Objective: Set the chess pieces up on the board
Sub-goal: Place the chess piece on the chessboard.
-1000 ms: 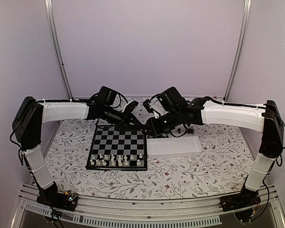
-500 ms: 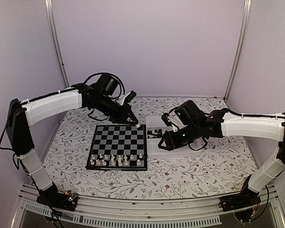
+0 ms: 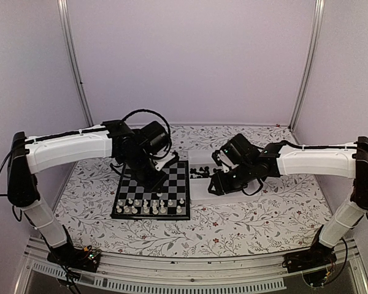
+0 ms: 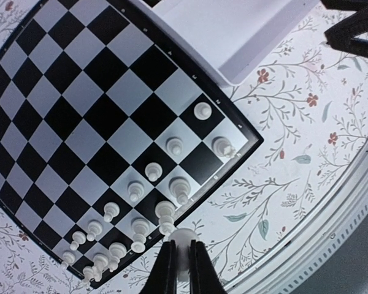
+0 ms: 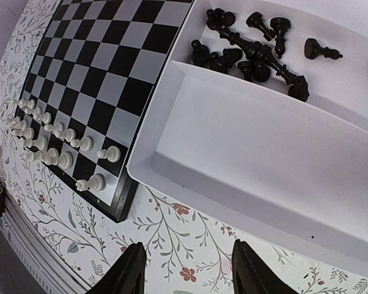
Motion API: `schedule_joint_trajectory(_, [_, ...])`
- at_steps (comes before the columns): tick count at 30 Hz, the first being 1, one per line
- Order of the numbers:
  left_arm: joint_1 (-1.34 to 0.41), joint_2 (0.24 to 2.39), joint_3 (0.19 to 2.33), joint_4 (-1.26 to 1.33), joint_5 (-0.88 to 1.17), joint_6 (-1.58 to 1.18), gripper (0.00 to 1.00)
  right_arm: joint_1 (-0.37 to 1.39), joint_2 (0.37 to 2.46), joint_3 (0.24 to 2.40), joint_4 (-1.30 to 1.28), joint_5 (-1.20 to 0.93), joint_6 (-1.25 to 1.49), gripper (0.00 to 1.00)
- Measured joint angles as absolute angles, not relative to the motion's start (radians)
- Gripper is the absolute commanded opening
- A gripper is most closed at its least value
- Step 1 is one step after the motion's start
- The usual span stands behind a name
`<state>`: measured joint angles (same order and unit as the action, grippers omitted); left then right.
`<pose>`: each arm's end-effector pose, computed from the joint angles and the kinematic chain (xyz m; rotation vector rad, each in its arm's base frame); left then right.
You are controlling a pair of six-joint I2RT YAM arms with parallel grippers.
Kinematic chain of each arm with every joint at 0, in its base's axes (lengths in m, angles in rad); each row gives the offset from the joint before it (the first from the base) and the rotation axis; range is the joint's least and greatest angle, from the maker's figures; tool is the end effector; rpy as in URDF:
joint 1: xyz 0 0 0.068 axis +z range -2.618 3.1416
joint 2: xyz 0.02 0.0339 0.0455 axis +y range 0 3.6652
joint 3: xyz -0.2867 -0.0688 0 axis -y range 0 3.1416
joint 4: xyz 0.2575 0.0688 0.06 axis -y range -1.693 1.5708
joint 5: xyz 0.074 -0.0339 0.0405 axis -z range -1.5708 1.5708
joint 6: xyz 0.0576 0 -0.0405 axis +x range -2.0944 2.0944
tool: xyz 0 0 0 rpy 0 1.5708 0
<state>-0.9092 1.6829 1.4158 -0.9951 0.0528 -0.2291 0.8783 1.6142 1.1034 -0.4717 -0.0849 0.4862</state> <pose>0.2165 -0.2829 0.2630 0.9765 2.7244 -0.3070 0.2257 0.2797 0.2171 -0.5546 2.6161 0.5989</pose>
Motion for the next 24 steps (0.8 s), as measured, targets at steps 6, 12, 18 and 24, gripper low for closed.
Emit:
schedule_joint_trajectory(6, [-0.922, 1.734, 1.411, -0.987, 0.01, -0.212, 0.0, 0.878, 1.631, 1.121, -0.496, -0.077, 0.49, 0.5])
schedule_joint_trajectory(12, [-0.958, 1.819, 1.413, -0.977, -0.002, -0.209, 0.0, 0.878, 1.654, 1.142, -0.518, -0.061, 0.49, 0.5])
schedule_joint_trajectory(18, [-0.973, 1.848, 1.413, -0.947, -0.001, -0.205, 0.0, 0.878, 1.655, 1.142, -0.533, -0.057, 0.495, 0.5])
schedule_joint_trajectory(24, [-0.977, 1.878, 1.424, -0.92, 0.017, -0.205, 0.0, 0.878, 1.655, 1.142, -0.538, -0.054, 0.501, 0.5])
